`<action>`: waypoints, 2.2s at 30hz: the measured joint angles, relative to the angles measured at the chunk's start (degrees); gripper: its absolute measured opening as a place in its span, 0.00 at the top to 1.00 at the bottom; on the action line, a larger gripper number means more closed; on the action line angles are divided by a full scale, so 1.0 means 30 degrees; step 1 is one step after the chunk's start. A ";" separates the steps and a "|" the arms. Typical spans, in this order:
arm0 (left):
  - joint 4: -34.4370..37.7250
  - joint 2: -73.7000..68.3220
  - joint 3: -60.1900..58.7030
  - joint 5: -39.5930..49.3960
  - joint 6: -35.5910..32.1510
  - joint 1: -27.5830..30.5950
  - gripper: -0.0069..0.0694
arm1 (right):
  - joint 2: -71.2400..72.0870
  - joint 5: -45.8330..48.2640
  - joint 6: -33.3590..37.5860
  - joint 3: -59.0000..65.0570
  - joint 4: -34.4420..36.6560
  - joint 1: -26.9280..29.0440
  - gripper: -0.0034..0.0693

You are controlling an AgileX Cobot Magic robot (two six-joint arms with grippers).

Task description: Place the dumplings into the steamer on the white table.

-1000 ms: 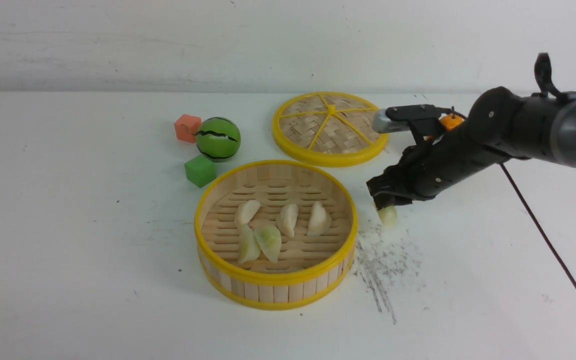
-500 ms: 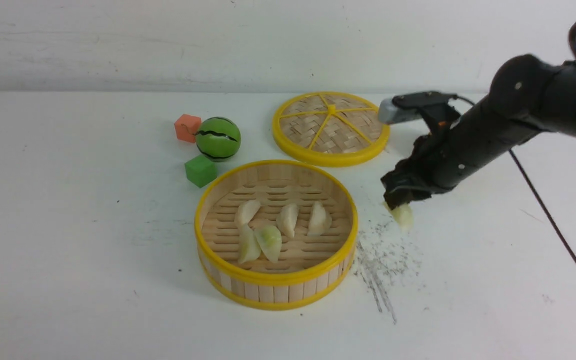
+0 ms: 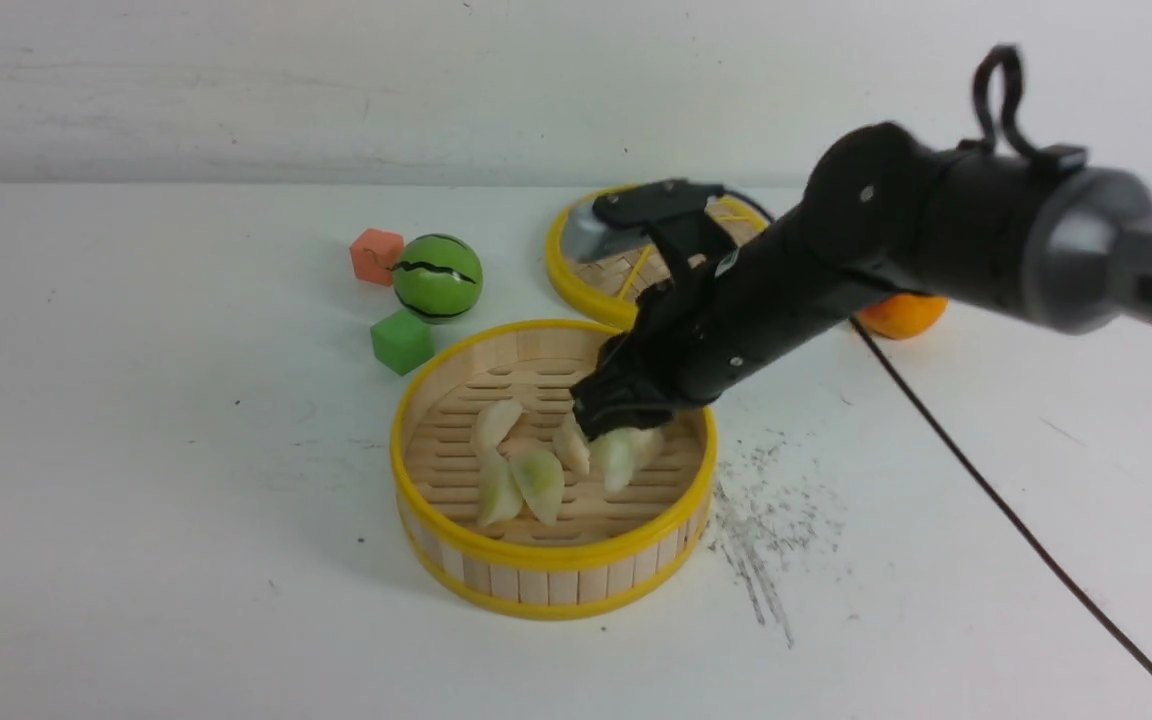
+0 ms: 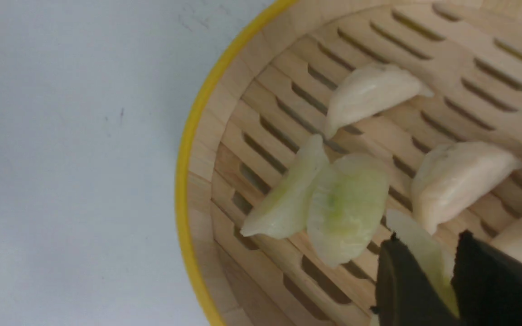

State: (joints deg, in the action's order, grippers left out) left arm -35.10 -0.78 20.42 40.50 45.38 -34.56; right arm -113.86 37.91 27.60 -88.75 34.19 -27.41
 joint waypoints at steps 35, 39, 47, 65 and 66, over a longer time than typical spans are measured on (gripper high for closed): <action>0.0000 0.0000 0.0000 0.0024 0.0000 0.0000 0.76 | 1.5938 0.6370 -1.0224 0.5014 -1.5690 0.0082 0.98; 0.0000 0.0000 0.0000 0.0024 0.0000 0.0000 0.76 | 1.8826 0.1748 -1.2999 1.0913 -1.6858 0.0150 0.98; 0.0000 0.0000 0.0000 0.0046 0.0000 0.0000 0.74 | 2.0191 -0.7614 -1.4963 2.0861 -1.6994 0.0150 0.97; -0.0060 0.0000 0.0000 0.0101 0.0000 0.0000 0.73 | 2.9361 -1.0662 -1.6490 2.9494 -1.7064 0.1851 0.96; -0.0067 0.0000 0.0000 0.0101 0.0000 0.0000 0.73 | 3.0558 -1.0572 -1.6873 2.9749 -1.7064 0.2354 0.96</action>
State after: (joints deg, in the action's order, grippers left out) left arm -35.30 -0.78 20.42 40.80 45.38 -34.56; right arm -22.19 6.19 -23.02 0.50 -17.00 -20.35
